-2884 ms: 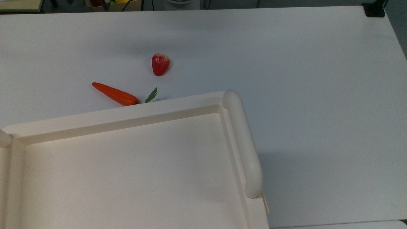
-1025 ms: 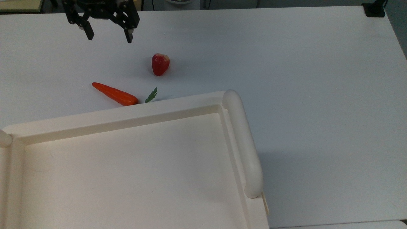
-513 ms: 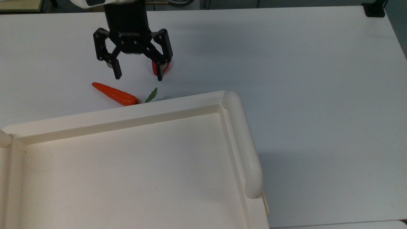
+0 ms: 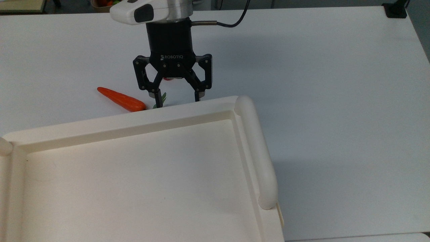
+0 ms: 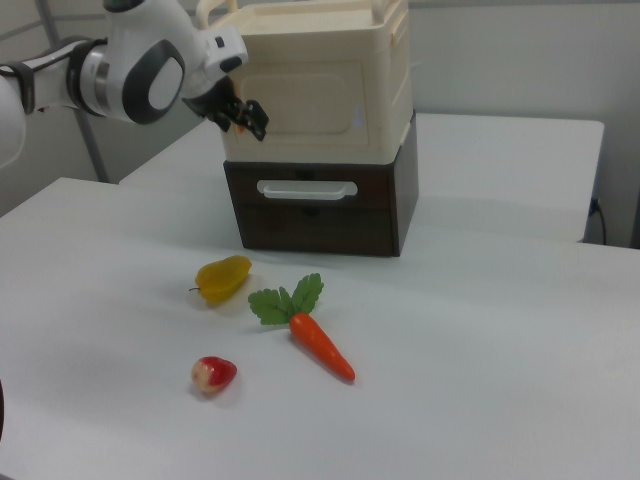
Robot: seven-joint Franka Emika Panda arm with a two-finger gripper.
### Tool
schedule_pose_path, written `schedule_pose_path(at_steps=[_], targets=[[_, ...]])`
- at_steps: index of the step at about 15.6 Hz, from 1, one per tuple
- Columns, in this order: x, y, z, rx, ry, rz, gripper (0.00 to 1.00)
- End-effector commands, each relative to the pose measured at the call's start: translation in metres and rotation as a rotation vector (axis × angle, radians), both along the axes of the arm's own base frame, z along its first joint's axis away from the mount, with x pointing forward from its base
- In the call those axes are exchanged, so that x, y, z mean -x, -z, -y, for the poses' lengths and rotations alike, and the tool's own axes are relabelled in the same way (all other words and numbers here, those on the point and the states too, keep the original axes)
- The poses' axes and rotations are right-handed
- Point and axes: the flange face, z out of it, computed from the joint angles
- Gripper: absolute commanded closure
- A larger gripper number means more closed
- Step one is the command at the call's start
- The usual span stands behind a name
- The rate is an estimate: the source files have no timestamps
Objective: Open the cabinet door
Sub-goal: 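Lower the open gripper to the edge of the cream cabinet door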
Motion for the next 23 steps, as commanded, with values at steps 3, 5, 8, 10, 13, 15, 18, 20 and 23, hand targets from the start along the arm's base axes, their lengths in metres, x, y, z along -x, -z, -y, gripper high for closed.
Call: schedule_pose_path(at_steps=[3,5,8,10,13,15,18,20,23], targets=[[-0.006,-0.026,-0.014,-0.023,0.010,0.135,0.29],[-0.011,-0.019,-0.016,-0.020,0.011,0.160,0.30],[-0.011,-0.021,-0.028,-0.018,-0.006,0.183,0.37],[-0.011,-0.020,-0.032,-0.018,-0.010,0.182,0.37],[-0.011,-0.017,-0.041,-0.018,-0.023,0.177,0.38],[-0.012,-0.013,-0.043,-0.016,-0.025,0.173,0.42],[-0.018,-0.007,-0.045,-0.011,-0.027,0.177,0.59],[-0.019,-0.011,-0.045,-0.016,-0.023,0.213,0.70],[-0.021,-0.011,-0.045,-0.021,-0.015,0.231,0.74]])
